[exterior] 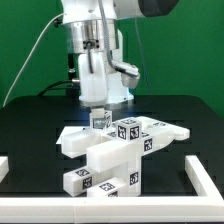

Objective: Assemble chair

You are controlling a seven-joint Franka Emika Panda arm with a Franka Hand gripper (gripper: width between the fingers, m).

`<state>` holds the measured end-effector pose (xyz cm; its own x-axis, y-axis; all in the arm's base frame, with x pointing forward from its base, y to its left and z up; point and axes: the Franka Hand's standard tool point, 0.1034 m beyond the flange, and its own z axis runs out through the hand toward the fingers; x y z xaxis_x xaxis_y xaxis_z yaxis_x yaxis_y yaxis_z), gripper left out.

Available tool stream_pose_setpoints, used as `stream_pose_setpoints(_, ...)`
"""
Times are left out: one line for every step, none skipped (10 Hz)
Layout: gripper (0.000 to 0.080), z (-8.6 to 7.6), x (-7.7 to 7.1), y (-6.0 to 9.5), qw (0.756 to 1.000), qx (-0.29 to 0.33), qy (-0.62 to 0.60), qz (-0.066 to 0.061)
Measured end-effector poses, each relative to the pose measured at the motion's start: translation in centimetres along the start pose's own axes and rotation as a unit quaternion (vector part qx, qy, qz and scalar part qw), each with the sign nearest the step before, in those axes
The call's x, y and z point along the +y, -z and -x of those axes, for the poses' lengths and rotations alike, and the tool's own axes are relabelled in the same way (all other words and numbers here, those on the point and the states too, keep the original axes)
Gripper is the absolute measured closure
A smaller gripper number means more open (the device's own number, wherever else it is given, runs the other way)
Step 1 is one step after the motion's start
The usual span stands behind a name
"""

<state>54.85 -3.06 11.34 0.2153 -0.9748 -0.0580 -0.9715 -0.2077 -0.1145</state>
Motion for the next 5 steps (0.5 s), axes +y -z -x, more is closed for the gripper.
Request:
stream_pose_setpoints(0.0155,-0.3,0.19,-0.02,0.997,-0.001,0.081,0.002)
stream_pose_setpoints(0.0151,-0.19,0.43,-0.14,0.989,-0.006,0.145,0.006)
stream_pose_setpoints(0.0151,-0.22,0.42,-0.18,0.987,-0.005,0.163,0.006)
stream_pose_setpoints(0.0151,-0.24,0.44,-0.19,0.983,-0.005,0.184,0.006)
stream_pose_setpoints(0.0151,-0.27,0.45,-0.19,0.974,-0.006,0.226,0.006)
